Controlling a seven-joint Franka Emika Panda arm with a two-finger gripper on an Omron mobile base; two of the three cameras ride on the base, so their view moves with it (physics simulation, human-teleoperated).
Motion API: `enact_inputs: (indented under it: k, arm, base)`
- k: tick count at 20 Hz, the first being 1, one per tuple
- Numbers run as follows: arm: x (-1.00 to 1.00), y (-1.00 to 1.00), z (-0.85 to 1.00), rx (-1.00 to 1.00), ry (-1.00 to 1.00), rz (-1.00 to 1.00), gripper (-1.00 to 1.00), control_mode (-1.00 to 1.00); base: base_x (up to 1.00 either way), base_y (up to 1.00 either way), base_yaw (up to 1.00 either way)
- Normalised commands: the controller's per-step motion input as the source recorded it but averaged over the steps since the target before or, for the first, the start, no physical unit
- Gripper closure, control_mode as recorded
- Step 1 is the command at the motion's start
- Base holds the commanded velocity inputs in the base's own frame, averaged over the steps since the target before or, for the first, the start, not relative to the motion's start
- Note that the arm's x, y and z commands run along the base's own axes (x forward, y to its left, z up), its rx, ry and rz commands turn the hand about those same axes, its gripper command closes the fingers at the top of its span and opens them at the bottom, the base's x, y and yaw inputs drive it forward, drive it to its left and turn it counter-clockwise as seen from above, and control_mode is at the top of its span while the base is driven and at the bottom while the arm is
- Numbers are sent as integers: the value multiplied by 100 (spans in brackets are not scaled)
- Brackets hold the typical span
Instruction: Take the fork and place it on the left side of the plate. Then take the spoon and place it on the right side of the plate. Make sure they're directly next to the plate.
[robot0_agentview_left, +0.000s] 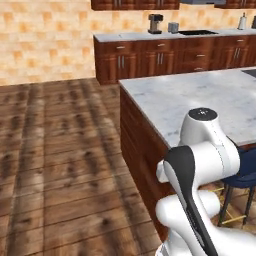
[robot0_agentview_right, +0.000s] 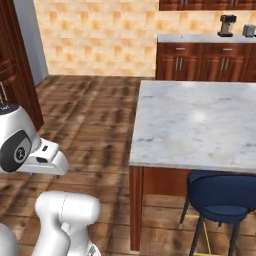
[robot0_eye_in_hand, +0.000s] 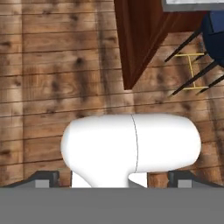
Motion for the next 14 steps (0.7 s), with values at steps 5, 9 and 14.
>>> enact_inputs:
  k: [5,9,14]
  arm:
    - [0,0,0,0,0,0,-100,100]
    - [0,0,0,0,0,0,-100,100]
    - [0,0,0,0,0,0,-100,100]
  base:
    - [82,100,-14]
    - [94,100,-23]
    - [100,99,-28]
